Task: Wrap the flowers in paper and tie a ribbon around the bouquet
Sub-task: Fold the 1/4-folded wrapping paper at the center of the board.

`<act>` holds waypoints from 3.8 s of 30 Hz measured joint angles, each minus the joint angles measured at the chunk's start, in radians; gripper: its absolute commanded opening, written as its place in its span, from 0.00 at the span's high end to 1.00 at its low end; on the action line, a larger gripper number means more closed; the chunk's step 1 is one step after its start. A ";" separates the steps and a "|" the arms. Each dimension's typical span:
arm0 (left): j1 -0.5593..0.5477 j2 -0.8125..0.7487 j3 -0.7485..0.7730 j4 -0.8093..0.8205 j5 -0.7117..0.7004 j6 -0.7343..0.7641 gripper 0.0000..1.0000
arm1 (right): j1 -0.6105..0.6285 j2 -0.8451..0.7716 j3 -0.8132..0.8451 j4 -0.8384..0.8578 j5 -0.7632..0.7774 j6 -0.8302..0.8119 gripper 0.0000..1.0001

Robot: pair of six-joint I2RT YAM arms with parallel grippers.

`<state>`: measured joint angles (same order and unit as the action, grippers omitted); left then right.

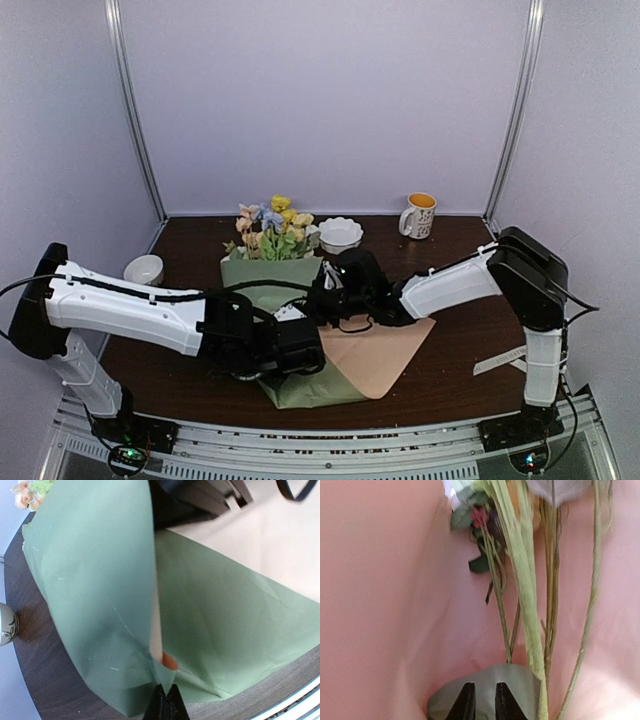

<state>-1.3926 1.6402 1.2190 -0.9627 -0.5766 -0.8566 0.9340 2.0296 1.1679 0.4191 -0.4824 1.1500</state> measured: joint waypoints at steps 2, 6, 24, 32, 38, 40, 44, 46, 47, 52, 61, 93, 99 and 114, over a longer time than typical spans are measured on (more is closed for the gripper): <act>-0.011 0.026 -0.001 0.027 -0.005 0.024 1.00 | -0.026 -0.041 -0.002 -0.034 0.004 -0.031 0.79; -0.029 0.076 -0.002 0.072 -0.006 0.057 1.00 | -0.070 -0.132 -0.035 -0.064 0.017 -0.063 0.73; -0.032 0.101 -0.015 0.152 0.011 0.113 1.00 | -0.101 -0.413 -0.218 -0.170 0.078 -0.117 0.36; -0.032 0.102 -0.015 0.166 0.012 0.118 1.00 | -0.011 -0.309 -0.175 -0.163 0.058 -0.043 0.35; -0.032 0.103 -0.015 0.168 0.011 0.117 1.00 | 0.015 -0.240 -0.113 -0.191 0.033 -0.040 0.42; -0.032 0.103 -0.015 0.168 0.011 0.117 1.00 | 0.014 -0.240 -0.110 -0.192 0.031 -0.042 0.75; -0.032 0.103 -0.015 0.167 0.007 0.117 1.00 | 0.012 -0.219 -0.088 -0.182 -0.006 -0.042 1.00; -0.032 0.105 -0.015 0.164 0.000 0.114 0.87 | 0.010 -0.199 -0.071 -0.166 -0.023 -0.037 1.00; -0.032 0.105 -0.014 0.160 -0.002 0.114 0.78 | 0.008 -0.196 -0.067 -0.164 -0.028 -0.039 1.00; -0.052 0.119 0.070 0.097 -0.045 0.143 0.61 | -0.003 -0.190 -0.034 -0.197 -0.037 -0.072 1.00; -0.099 0.140 0.180 0.142 -0.097 0.253 0.81 | -0.027 -0.148 0.087 -0.323 -0.037 -0.181 1.00; -0.099 0.337 0.068 0.423 0.182 0.411 0.69 | -0.092 0.118 0.376 -0.660 0.021 -0.493 1.00; -0.099 0.316 0.090 0.421 0.201 0.477 0.52 | -0.106 0.136 0.407 -0.669 0.027 -0.520 0.99; 0.108 -0.140 -0.209 0.394 0.143 0.385 0.71 | -0.106 0.136 0.412 -0.668 0.016 -0.519 0.98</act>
<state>-1.2846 1.5002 1.0100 -0.5690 -0.4339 -0.4721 0.8280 2.1658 1.5799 -0.2493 -0.4667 0.6312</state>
